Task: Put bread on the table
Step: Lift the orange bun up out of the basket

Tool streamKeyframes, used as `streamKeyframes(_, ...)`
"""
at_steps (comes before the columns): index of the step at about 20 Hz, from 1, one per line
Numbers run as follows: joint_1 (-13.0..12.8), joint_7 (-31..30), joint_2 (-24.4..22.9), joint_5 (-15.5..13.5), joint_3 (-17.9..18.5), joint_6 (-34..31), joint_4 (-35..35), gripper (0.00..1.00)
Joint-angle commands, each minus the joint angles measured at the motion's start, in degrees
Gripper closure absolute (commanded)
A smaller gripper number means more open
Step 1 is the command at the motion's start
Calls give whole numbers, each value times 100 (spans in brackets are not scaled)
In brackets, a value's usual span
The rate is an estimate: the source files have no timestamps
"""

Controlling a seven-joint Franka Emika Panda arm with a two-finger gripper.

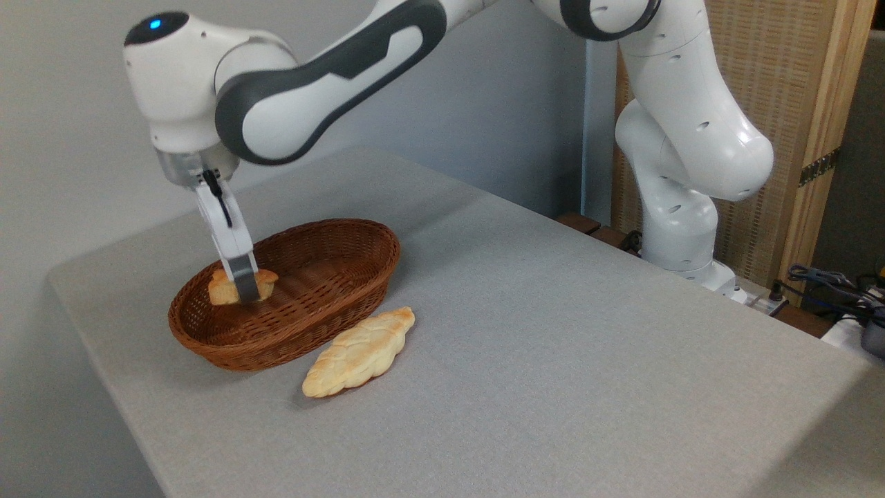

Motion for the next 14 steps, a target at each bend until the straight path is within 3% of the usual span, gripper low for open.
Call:
streamKeyframes(1, 230, -211, -559, 15, 191, -425, -66, 59)
streamKeyframes(5, 292, -176, -885, 24, 735, -776, -66, 58)
streamKeyframes(10, 301, -1, -885, 59, 1281, -943, -93, 55)
streamKeyframes(14, 301, 710, -877, 68, 1852, -1312, -102, 55)
